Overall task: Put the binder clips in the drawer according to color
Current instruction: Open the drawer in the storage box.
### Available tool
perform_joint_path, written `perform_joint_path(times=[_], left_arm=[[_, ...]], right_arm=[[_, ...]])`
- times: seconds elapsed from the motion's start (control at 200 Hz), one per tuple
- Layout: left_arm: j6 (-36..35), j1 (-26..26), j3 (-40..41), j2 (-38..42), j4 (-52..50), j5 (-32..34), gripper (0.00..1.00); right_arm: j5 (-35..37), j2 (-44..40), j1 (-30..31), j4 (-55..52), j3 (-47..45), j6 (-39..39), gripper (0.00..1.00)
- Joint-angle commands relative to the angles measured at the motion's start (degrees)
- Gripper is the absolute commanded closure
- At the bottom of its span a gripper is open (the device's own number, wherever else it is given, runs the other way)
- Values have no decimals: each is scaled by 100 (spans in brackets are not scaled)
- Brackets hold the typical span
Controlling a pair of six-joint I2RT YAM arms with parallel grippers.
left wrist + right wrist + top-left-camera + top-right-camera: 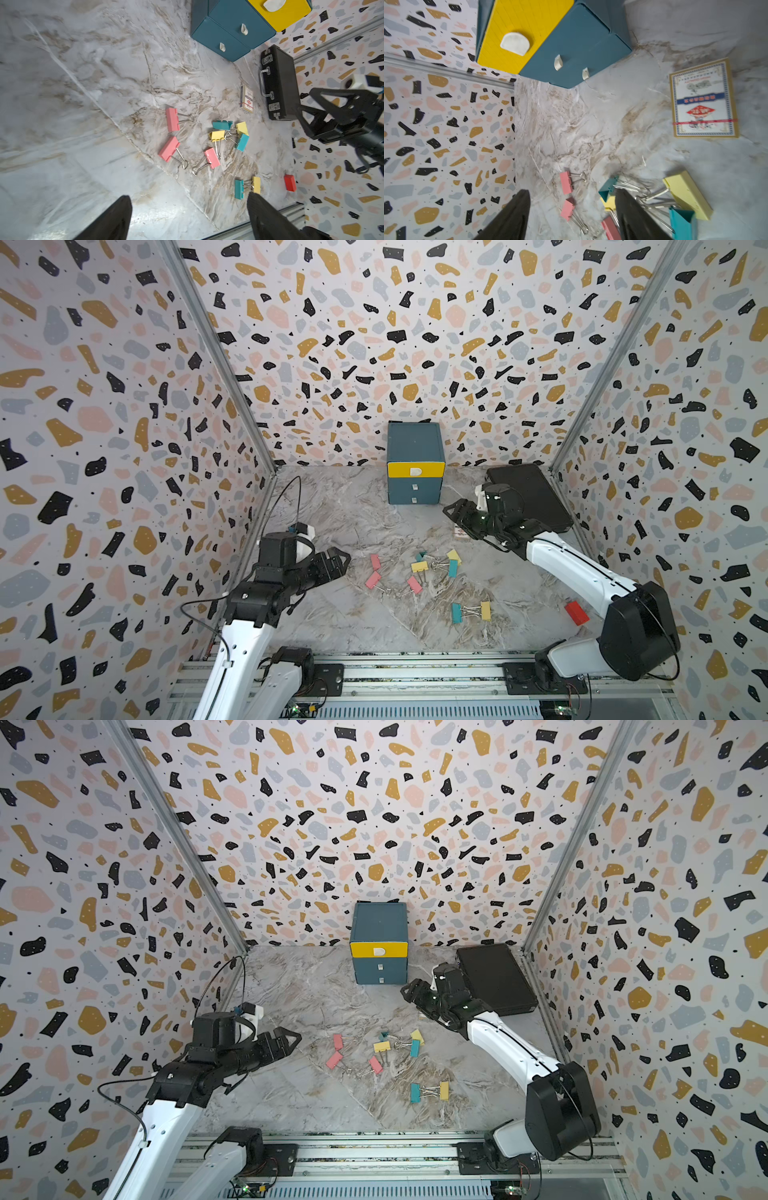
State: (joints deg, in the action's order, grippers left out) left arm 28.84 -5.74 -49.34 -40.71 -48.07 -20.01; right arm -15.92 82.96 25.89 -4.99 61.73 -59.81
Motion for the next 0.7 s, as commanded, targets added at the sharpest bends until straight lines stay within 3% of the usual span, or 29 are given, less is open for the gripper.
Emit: perform_joint_path(times=[0.0, 0.17, 0.496, 0.696], left_arm=[[-493, 29, -64, 278, -368, 710, 10], [-494, 29, 2, 400, -224, 682, 10], [-440, 38, 115, 575, -105, 656, 11], [-430, 38, 144, 664, -79, 660, 11]], right_arm=[[-35, 257, 5, 855, 513, -821, 31], [124, 1002, 143, 1484, 963, -1616, 35], [1152, 2238, 585, 3262, 1395, -2682, 33], [1439, 2942, 663, 3718, 1869, -3094, 33]])
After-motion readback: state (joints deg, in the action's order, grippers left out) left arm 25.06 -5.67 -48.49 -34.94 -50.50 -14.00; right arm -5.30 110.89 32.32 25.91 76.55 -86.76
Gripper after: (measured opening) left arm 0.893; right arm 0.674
